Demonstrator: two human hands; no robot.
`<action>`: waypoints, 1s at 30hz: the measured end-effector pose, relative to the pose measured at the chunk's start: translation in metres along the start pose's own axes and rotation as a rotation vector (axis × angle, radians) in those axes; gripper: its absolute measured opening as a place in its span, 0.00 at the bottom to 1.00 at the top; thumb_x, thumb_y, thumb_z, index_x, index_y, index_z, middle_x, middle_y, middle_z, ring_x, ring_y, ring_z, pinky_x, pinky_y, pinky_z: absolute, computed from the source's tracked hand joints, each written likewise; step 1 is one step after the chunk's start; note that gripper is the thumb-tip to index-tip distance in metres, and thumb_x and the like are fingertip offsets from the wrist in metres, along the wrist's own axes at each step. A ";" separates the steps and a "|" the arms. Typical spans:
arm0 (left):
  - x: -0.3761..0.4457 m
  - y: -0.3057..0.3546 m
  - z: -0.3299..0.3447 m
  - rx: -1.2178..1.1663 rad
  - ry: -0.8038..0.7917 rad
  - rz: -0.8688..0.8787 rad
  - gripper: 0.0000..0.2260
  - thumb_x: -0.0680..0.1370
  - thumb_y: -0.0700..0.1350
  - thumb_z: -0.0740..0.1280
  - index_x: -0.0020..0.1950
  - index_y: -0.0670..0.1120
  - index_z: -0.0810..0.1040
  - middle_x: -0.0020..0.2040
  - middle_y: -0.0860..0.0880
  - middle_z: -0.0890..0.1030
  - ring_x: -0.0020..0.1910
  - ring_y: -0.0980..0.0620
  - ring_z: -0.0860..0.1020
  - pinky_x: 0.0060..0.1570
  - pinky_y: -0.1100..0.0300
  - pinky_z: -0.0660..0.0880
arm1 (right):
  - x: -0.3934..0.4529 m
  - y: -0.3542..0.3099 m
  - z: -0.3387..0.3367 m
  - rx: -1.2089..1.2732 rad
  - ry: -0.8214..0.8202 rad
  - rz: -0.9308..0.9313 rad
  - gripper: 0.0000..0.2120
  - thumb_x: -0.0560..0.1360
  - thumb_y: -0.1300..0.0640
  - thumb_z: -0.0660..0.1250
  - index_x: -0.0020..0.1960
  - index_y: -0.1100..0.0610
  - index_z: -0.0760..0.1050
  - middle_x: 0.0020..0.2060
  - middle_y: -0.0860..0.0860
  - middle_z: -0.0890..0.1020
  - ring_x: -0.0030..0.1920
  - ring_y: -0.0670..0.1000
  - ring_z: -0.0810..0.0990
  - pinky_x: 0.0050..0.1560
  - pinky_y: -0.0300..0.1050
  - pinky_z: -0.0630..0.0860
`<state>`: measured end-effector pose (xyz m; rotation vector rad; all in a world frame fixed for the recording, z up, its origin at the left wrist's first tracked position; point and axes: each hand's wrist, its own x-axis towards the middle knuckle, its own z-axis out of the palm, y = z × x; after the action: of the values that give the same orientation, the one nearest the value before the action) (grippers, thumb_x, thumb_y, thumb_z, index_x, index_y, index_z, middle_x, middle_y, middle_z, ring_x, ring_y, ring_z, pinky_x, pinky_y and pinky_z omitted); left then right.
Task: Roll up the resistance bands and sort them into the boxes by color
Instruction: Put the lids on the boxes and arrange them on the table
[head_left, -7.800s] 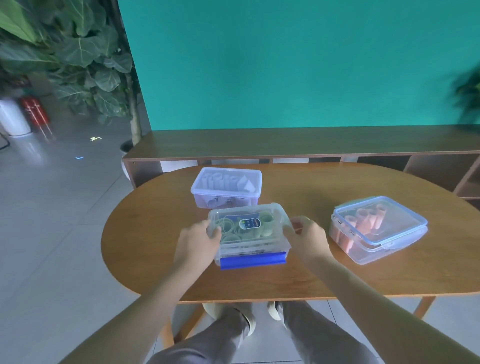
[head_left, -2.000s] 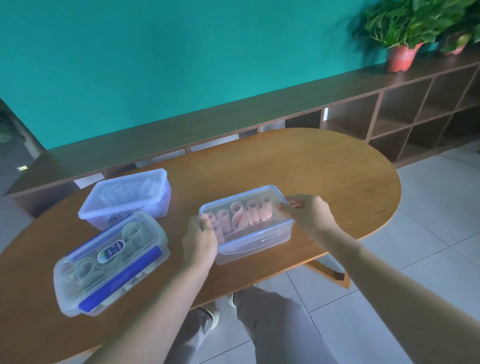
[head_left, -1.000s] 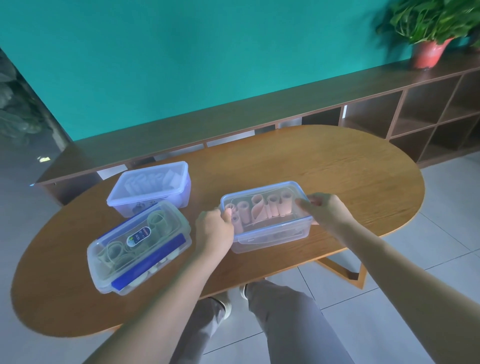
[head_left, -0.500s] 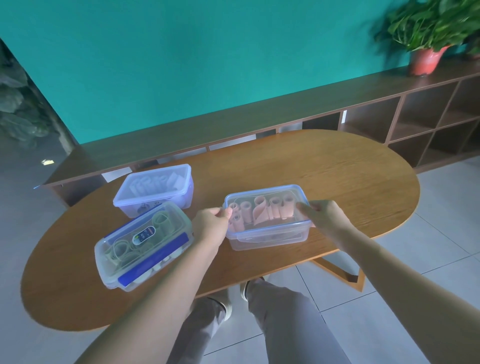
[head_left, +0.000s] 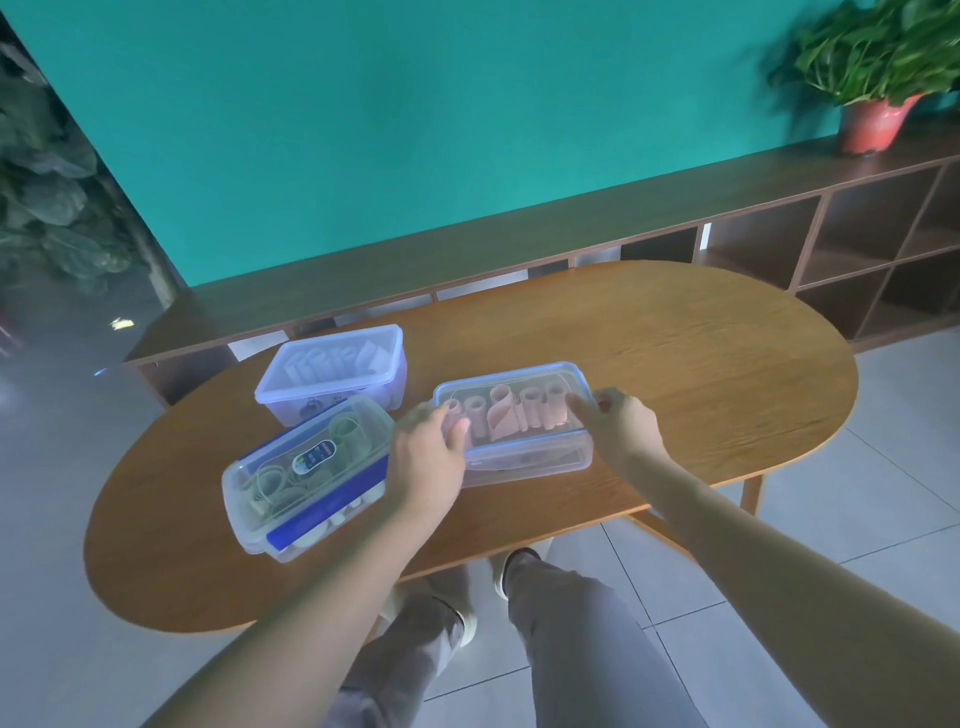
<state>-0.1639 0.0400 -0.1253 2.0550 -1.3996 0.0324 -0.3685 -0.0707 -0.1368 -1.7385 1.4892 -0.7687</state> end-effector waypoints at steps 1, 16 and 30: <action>-0.003 -0.002 -0.001 0.010 -0.018 0.082 0.14 0.81 0.47 0.69 0.64 0.42 0.81 0.60 0.44 0.82 0.62 0.42 0.77 0.62 0.54 0.71 | 0.001 0.002 0.002 -0.028 0.028 -0.038 0.19 0.79 0.42 0.66 0.58 0.57 0.77 0.51 0.54 0.79 0.53 0.57 0.76 0.47 0.45 0.72; 0.008 -0.019 -0.001 0.206 -0.107 0.521 0.24 0.71 0.66 0.68 0.52 0.47 0.87 0.49 0.45 0.87 0.52 0.42 0.84 0.47 0.52 0.82 | 0.004 -0.014 -0.013 -0.642 -0.226 -0.689 0.35 0.71 0.33 0.70 0.72 0.49 0.74 0.72 0.46 0.74 0.73 0.51 0.70 0.69 0.46 0.68; 0.037 -0.016 -0.002 0.098 -0.343 0.313 0.12 0.76 0.54 0.72 0.56 0.51 0.86 0.59 0.45 0.84 0.66 0.41 0.76 0.59 0.49 0.76 | 0.009 -0.005 0.016 -0.875 0.008 -0.821 0.34 0.79 0.33 0.52 0.60 0.60 0.79 0.55 0.53 0.83 0.56 0.57 0.82 0.57 0.55 0.77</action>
<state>-0.1334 0.0139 -0.1179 1.9638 -1.9573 -0.1277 -0.3511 -0.0765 -0.1421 -3.1031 1.1407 -0.4974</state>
